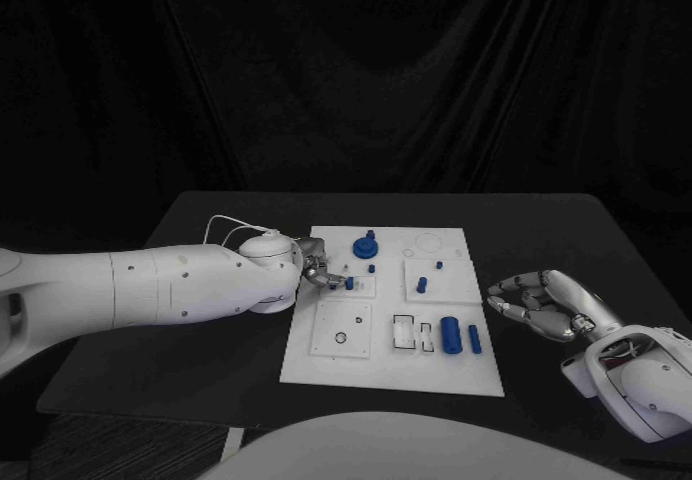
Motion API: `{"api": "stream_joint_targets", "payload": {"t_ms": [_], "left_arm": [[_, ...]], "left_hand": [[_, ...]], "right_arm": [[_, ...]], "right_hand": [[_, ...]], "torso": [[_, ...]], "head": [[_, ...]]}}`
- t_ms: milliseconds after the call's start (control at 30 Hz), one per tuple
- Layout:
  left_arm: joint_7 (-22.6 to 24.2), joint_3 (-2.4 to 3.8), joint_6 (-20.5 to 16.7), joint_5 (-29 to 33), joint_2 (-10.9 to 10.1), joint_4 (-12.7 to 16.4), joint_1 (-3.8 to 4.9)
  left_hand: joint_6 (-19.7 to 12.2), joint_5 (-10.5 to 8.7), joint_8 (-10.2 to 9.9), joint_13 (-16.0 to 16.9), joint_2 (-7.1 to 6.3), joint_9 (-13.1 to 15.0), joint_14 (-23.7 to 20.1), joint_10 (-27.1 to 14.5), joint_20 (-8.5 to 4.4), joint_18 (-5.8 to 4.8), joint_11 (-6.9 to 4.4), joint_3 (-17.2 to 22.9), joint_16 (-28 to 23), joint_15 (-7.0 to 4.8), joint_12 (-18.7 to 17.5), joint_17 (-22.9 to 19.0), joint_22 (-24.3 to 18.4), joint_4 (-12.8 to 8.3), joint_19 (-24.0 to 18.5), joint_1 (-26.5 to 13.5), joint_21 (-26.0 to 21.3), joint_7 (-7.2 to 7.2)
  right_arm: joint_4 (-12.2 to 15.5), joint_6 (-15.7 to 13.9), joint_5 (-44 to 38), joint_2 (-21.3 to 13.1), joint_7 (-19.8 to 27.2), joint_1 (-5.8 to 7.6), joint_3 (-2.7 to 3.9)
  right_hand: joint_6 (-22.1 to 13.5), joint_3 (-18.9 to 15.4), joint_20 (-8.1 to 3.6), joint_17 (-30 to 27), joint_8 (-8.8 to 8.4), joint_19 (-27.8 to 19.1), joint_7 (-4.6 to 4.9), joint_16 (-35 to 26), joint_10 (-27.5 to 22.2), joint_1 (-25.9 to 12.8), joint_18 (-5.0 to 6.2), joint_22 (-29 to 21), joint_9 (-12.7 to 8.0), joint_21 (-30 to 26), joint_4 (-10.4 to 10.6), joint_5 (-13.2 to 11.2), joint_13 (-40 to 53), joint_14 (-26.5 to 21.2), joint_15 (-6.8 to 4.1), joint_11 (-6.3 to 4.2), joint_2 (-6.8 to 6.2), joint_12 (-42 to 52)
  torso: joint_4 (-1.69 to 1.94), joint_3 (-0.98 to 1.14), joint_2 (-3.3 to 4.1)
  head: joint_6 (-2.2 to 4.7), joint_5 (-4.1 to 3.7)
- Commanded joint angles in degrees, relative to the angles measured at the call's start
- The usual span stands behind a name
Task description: Assemble the parts on the task board
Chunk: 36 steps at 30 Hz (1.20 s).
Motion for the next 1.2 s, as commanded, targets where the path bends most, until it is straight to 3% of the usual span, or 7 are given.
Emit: {"api": "stream_joint_targets", "payload": {"t_ms": [33, 533, 700, 900, 967, 1067, 1200], "left_arm": [[0.0, 0.06, -0.7, -1.2, -0.9, 1.2, -0.03], [2.7, 0.09, -3.6, -1.8, -4.8, 5.6, 3.70], [7.6, 0.10, -4.6, -1.8, -5.1, 5.2, 4.73], [19.2, 0.10, -9.6, -0.5, -4.6, 2.8, 5.64], [24.3, 0.10, -12.2, -0.3, -4.1, 1.4, 5.87], [32.6, 0.10, -15.8, -1.3, -2.9, -1.2, 6.07], [42.7, 0.10, -19.9, -9.7, -0.3, -5.7, 6.19]], "left_hand": [[-1.2, 0.67, 0.8, 10.8, 0.05, 1.6, 6.0, 1.8, -0.05, 0.34, 0.12, -0.8, 0.2, 0.02, 0.1, 15.1, 11.2, 0.0, 1.6, 0.5, -0.3, 0.15], [-4.0, 0.36, 2.0, 10.5, 0.50, 5.2, 5.9, 1.4, 0.06, 0.47, 0.25, -1.0, 0.1, 0.18, -0.4, 15.0, 11.0, -0.1, 1.3, 7.5, -0.9, 0.26], [-7.1, -10.65, 0.6, 8.8, -1.54, 5.4, 5.3, -1.0, 0.70, 0.84, 1.17, 3.5, -1.8, 1.09, -3.1, 14.1, 10.5, -0.1, 0.0, 13.6, -3.1, 1.32], [-14.8, -11.60, -6.7, -6.4, -6.22, 0.1, -6.8, -26.7, 3.41, 2.73, 6.11, 12.7, -19.7, 5.74, -27.7, 6.1, 6.4, 0.3, -12.0, 18.6, -20.2, 5.93], [-17.2, -11.05, -9.8, -13.2, -5.90, -4.0, -30.3, -42.7, 4.84, 4.12, 8.31, 15.1, -44.0, 8.98, -39.5, -4.6, 1.9, -0.2, -28.0, 23.2, -39.7, 8.23], [-17.3, -7.92, -14.5, -24.8, -6.58, -12.8, -37.8, -41.9, 6.01, 3.62, 11.09, 20.4, -52.2, 11.48, -49.4, -12.8, 1.4, 0.2, -35.0, 29.8, -43.3, 9.82], [-17.2, -8.22, -21.5, -40.6, -10.49, -25.5, -29.2, -46.5, 5.33, 6.04, 7.61, 23.1, -54.4, 7.28, -62.3, -24.1, 1.3, -0.6, -31.9, 32.6, -41.9, 6.16]], "right_arm": [[0.0, 0.1, -0.3, 0.0, -0.9, -0.15, 0.03], [-0.2, 0.4, -0.3, 0.4, -1.1, -0.16, 0.03], [-0.3, 0.4, -0.3, 0.4, -1.2, -0.16, 0.03], [-0.4, 0.2, -0.3, 0.4, -1.1, -0.16, 0.03], [-0.4, 0.0, -0.3, 0.4, -0.9, -0.16, 0.03], [-0.3, -0.3, -0.3, 0.3, -0.6, -0.16, 0.03], [0.0, -0.9, -0.3, 0.1, 0.0, -0.16, 0.03]], "right_hand": [[0.0, 0.3, 0.13, 7.6, 0.17, -0.4, 0.18, -0.3, 1.8, 0.3, 0.77, 4.6, -0.1, 0.1, 0.0, 0.3, 1.6, 1.4, -0.14, -0.04, 0.06, 0.0], [0.0, 0.5, 0.13, 7.6, 0.19, -0.4, 0.19, -0.3, 1.7, 0.4, 0.78, 4.6, -0.1, 0.0, -0.1, 0.4, 1.5, 1.4, -0.14, -0.03, 0.05, 0.0], [0.1, 0.6, 0.13, 7.6, 0.23, -0.5, 0.17, -0.3, 1.8, 0.4, 0.79, 4.6, -0.1, -0.1, -0.1, 0.4, 1.6, 1.4, -0.14, -0.03, 0.09, 0.0], [0.2, 0.6, 0.13, 7.6, 0.26, -0.5, 0.16, -0.3, 1.8, 0.5, 0.80, 4.6, -0.1, -0.1, -0.1, 0.4, 1.6, 1.4, -0.15, -0.05, 0.12, 0.0], [0.2, 0.7, 0.13, 7.6, 0.27, -0.4, 0.15, -0.3, 1.8, 0.5, 0.79, 4.6, 0.0, -0.1, -0.1, 0.5, 1.6, 1.4, -0.15, -0.05, 0.13, 0.0], [0.2, 0.7, 0.13, 7.6, 0.27, -0.4, 0.15, -0.2, 1.9, 0.5, 0.77, 4.6, 0.0, 0.0, -0.1, 0.5, 1.7, 1.4, -0.15, -0.05, 0.12, 0.1], [0.2, 0.7, 0.13, 7.7, 0.29, -0.3, 0.15, -0.2, 1.9, 0.5, 0.74, 4.7, 0.0, 0.2, -0.1, 0.4, 1.7, 1.5, -0.15, -0.05, 0.10, 0.1]], "torso": [[0.01, 0.00, 0.03], [0.04, 0.01, -0.03], [-0.01, -0.01, 0.00], [-0.06, 0.01, -0.01], [-0.08, 0.02, -0.02], [-0.05, 0.00, -0.03], [0.01, 0.00, -0.01]], "head": [[0.00, 0.09], [0.00, 0.06], [0.00, 0.08], [0.00, -0.04], [0.00, -0.23], [0.00, -0.32], [0.00, -0.43]]}}
